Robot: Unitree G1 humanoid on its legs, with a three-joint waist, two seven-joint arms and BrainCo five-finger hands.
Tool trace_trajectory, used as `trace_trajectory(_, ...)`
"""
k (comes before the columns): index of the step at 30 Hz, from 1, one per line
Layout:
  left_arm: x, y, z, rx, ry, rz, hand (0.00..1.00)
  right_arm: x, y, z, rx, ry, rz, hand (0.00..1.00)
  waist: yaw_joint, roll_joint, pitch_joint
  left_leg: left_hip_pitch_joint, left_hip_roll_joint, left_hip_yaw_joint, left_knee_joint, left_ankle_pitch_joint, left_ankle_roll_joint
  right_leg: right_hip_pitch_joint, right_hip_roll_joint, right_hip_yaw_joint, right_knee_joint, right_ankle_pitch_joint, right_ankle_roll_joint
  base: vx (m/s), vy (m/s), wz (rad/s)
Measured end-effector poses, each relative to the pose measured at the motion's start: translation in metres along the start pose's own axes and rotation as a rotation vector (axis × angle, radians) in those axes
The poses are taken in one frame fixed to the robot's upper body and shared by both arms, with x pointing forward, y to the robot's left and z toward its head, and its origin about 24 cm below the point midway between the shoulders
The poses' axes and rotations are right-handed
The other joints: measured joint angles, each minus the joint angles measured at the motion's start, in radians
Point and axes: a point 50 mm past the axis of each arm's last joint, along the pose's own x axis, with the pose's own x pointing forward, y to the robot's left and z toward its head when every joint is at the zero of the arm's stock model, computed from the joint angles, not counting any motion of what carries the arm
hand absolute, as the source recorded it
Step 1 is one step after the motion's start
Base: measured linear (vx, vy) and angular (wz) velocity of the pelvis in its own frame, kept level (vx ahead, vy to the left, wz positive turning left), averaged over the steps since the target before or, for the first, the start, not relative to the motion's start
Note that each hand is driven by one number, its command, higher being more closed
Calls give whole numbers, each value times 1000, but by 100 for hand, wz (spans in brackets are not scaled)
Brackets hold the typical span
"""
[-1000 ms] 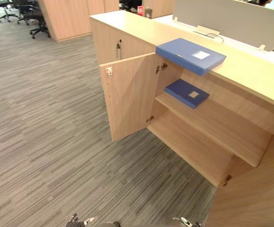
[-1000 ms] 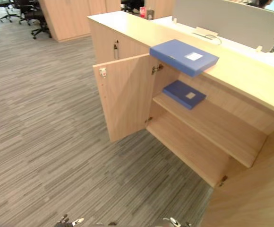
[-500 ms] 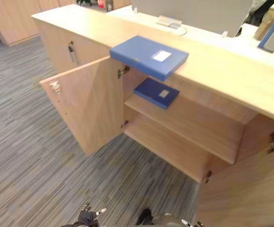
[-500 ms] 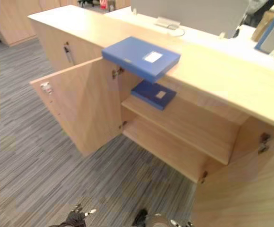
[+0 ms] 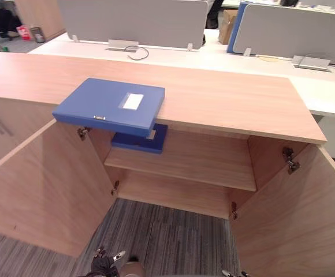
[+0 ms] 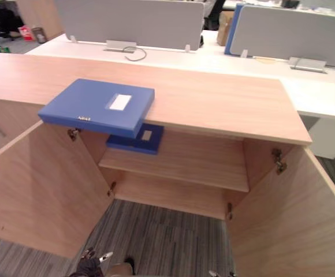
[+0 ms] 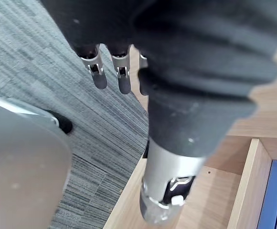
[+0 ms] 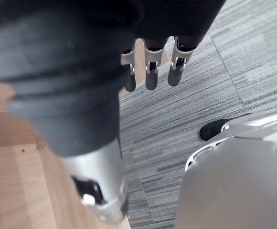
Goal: Walk over to the cabinet, pick up the folder, carry it to the office cabinet, place the folder inside the office cabinet, then close the office cabinet door
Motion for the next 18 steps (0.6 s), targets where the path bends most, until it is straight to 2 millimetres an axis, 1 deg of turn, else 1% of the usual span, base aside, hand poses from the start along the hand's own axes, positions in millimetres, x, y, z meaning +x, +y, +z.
trace_trajectory(1, 0, 2, 0, 12, 3, 2, 0, 0, 2, -2, 4, 6, 7, 0, -4, -13, -6, 23, -32, 31, -23, -6, 22, -4, -42, 1, 22, -6, 25, 231, 309, -48)
trace_trajectory(2, 0, 3, 0, 21, 5, -1, 0, -1, 3, -4, 5, 9, 8, 0, -4, -19, -11, 36, -47, 47, -35, -10, 33, -11, -63, 2, 37, -9, 34, 197, 297, -50)
trace_trajectory(3, 0, 3, -1, 31, 10, -5, 0, -1, 2, -4, 4, 11, 11, 0, 0, -17, -12, 58, -65, 71, -53, -16, 47, -27, -88, 5, 68, -13, 42, 157, 303, -62)
trace_trajectory(4, 0, 2, -4, 45, 19, -17, 0, -1, -1, -4, 2, 10, 9, 0, 3, -8, -16, 90, -87, 104, -85, -23, 69, -70, -126, 9, 164, -17, 48, 135, 301, -56)
trace_trajectory(5, 0, 3, -4, 46, 20, -18, 0, -1, -1, -4, 3, 9, 8, 0, 2, -8, -16, 95, -91, 109, -92, -26, 74, -81, -133, 10, 191, -17, 48, 124, 297, -52)
trace_trajectory(6, 0, 3, -4, 43, 24, -26, 0, -2, -5, -5, 9, 10, 1, 0, 0, 0, -14, 117, -107, 122, -112, -27, 87, -137, -162, 11, 311, -16, 47, 135, 279, -22)
trace_trajectory(7, 0, 4, -6, 42, 30, -35, 0, -4, -8, -10, 42, 13, -11, 0, 0, -1, -14, 145, -124, 128, -128, -27, 101, -186, -196, 7, 435, -8, 33, 142, 263, -13)
trace_trajectory(8, -1, 4, -7, 36, 34, -34, 0, -4, -7, -11, 43, 15, -9, 0, -3, -1, -16, 154, -131, 128, -135, -28, 107, -205, -214, -5, 485, 0, 20, 138, 215, 7)
trace_trajectory(9, -2, 7, -9, 13, 41, -31, 0, -6, -10, -17, 46, 32, -12, 0, -3, -1, -16, 182, -141, 125, -150, -30, 114, -216, -242, -30, 550, 15, -3, 126, 155, 12)
trace_trajectory(10, -3, 9, -12, -21, 52, -23, 0, -6, -10, -19, 45, 38, -10, 0, -6, 0, -17, 206, -145, 122, -163, -31, 119, -213, -258, -57, 568, 11, -8, 121, 131, 7)
trace_trajectory(11, -4, 12, -14, -33, 57, -14, 0, -6, -10, -19, 45, 38, -10, 0, -7, 1, -18, 215, -143, 119, -169, -31, 120, -209, -258, -71, 566, 2, 1, 112, 82, 5)
trace_trajectory(12, -4, 17, -15, -58, 62, 0, 0, -6, -10, -18, 42, 36, -7, 0, -9, 3, -21, 212, -132, 113, -171, -31, 121, -210, -243, -95, 534, -31, 11, 117, -4, 9)
trace_trajectory(13, -4, 18, -15, -101, 63, 8, 0, -5, -11, -16, 40, 34, -7, 0, -10, 12, -18, 203, -107, 103, -168, -31, 121, -208, -200, -110, 454, -65, 18, 103, -44, 14)
trace_trajectory(14, -5, 18, -16, -120, 67, 12, 0, -5, -12, -16, 38, 32, -8, 0, -10, 18, -19, 196, -90, 100, -163, -30, 121, -206, -170, -112, 395, -70, 17, 85, -120, 17)
trace_trajectory(15, -5, 23, -17, -163, 67, 26, 0, -5, -11, -17, 31, 35, -4, 0, -9, 11, -26, 179, -76, 93, -155, -32, 112, -193, -119, -109, 230, -30, 5, 56, -182, 21)
trace_trajectory(16, -5, 23, -15, -247, 59, 36, 0, -5, -8, -19, 34, 44, 4, 0, -5, -3, -23, 179, -78, 83, -158, -36, 90, -187, -113, -120, 159, 31, 6, 70, -202, 23)
trace_trajectory(17, -5, 20, -16, -298, 57, 37, 0, -6, -9, -20, 38, 51, 2, 0, -6, 2, -26, 186, -68, 74, -160, -28, 75, -173, -102, -129, 141, 41, 1, 76, -229, 23)
trace_trajectory(18, -8, 15, -14, -408, 26, 39, 0, -6, -16, -21, 32, 54, -12, 0, -6, 23, -43, 188, -46, 67, -167, -34, 65, -148, -71, -138, 91, 49, -3, 65, -164, 13)
